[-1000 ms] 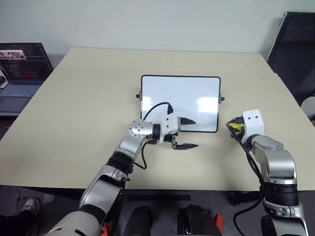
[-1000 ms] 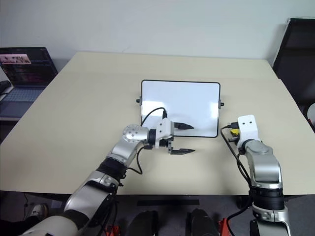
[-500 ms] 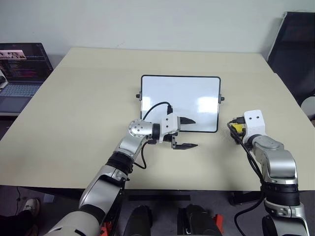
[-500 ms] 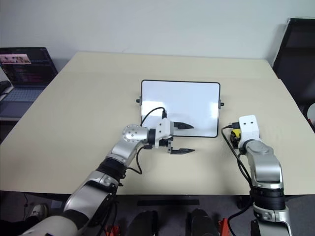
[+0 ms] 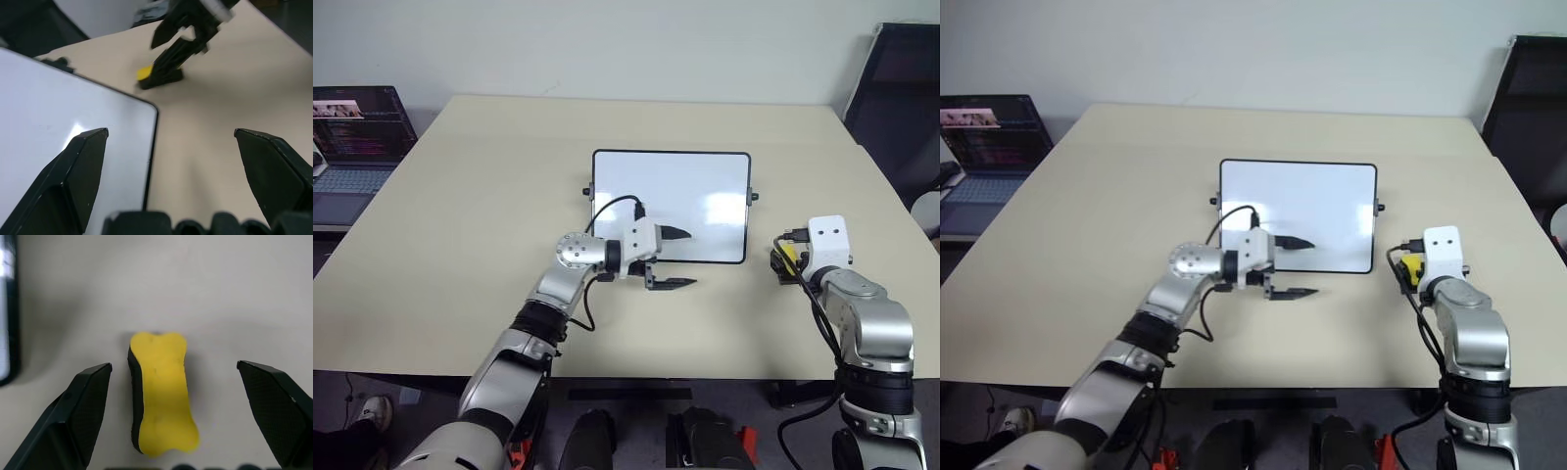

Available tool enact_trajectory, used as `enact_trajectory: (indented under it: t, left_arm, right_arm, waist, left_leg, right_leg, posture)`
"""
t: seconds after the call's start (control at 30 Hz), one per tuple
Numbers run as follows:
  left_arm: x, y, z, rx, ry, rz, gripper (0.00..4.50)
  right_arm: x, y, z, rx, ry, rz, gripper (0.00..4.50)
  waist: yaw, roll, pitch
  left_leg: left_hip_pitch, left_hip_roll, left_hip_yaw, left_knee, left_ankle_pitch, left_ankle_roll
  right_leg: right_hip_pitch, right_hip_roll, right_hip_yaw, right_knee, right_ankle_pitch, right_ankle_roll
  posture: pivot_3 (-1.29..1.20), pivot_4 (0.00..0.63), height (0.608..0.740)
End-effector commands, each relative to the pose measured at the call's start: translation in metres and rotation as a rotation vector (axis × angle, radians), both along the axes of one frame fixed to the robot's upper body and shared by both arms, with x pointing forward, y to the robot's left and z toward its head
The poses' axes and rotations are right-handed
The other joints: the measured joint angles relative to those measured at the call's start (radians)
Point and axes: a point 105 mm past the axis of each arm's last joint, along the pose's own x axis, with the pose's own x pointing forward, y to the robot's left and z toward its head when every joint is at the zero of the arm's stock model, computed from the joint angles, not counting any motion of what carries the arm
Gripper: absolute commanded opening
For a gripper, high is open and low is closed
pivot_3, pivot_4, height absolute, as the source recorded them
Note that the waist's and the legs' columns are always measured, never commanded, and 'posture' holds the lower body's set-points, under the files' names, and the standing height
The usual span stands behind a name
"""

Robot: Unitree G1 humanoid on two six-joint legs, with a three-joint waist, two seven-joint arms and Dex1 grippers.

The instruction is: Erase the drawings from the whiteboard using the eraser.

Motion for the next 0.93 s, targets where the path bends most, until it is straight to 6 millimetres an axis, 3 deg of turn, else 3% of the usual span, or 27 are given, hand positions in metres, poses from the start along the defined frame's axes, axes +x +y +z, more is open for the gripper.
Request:
enact_trajectory:
  t: [0.03,0.13,0.33,0.53,0.67,0.8,0.93]
  left_arm:
    - [0.009,0.021,0.023,-0.104,-0.024,0.149,4.5]
    - [0.011,0.047,0.025,-0.173,0.003,0.315,4.5]
    - [-0.005,0.118,0.002,-0.244,0.024,0.727,4.5]
    - [-0.031,0.158,-0.013,-0.266,0.02,0.91,4.5]
    - [-0.045,0.186,-0.016,-0.272,-0.032,1.059,4.5]
    - [-0.057,0.195,-0.016,-0.331,-0.008,1.138,4.5]
    - [-0.062,0.177,-0.017,-0.336,0.043,1.093,4.5]
  right_arm:
    - [-0.01,0.001,0.023,0.032,-0.134,0.002,4.48]
    - [-0.024,0.004,0.026,0.009,-0.221,0.03,4.48]
    - [-0.065,0.007,-0.007,-0.058,-0.294,0.008,4.48]
    - [-0.089,0.015,-0.029,-0.074,-0.331,0.005,4.48]
    - [-0.099,0.01,-0.044,-0.108,-0.335,-0.026,4.48]
    - [-0.105,0.01,-0.05,-0.116,-0.348,-0.042,4.48]
    - [-0.105,0.017,-0.056,-0.105,-0.34,-0.043,4.48]
  waist:
    - [0.001,0.0,0.0]
    - [0.002,0.0,0.0]
    - [0.0,0.0,0.0]
    - [0.002,0.0,-0.001]
    - [0.003,-0.001,-0.001]
    - [0.004,-0.001,-0.001]
    - [0.004,-0.001,-0.001]
  left_leg:
    - [0.0,0.0,0.0,0.0,0.0,0.0]
    - [0.0,0.001,-0.001,0.0,0.0,0.0]
    - [0.0,0.003,-0.002,-0.001,-0.001,-0.001]
    - [0.006,0.004,-0.001,0.001,0.0,-0.001]
    - [0.007,0.004,0.0,0.001,0.0,-0.001]
    - [0.006,0.003,0.001,-0.001,-0.001,-0.001]
    - [0.006,0.003,0.0,-0.002,-0.001,-0.001]
  right_leg:
    - [0.0,0.0,0.0,0.0,0.0,0.0]
    - [0.0,-0.001,0.0,0.0,0.0,0.001]
    - [0.0,-0.004,0.001,0.0,-0.001,0.002]
    - [0.004,-0.009,0.003,0.001,-0.004,-0.005]
    - [0.004,-0.011,0.006,0.001,-0.005,-0.006]
    - [0.003,-0.013,0.005,0.0,-0.007,-0.008]
    - [0.003,-0.013,0.005,0.0,-0.007,-0.009]
  posture:
    - [0.0,0.15,0.74]
    - [0.0,0.15,0.74]
    - [0.0,0.15,0.74]
    - [0.0,0.15,0.74]
    - [0.0,0.15,0.74]
    - [0.0,0.15,0.74]
    - [0.0,0.15,0.74]
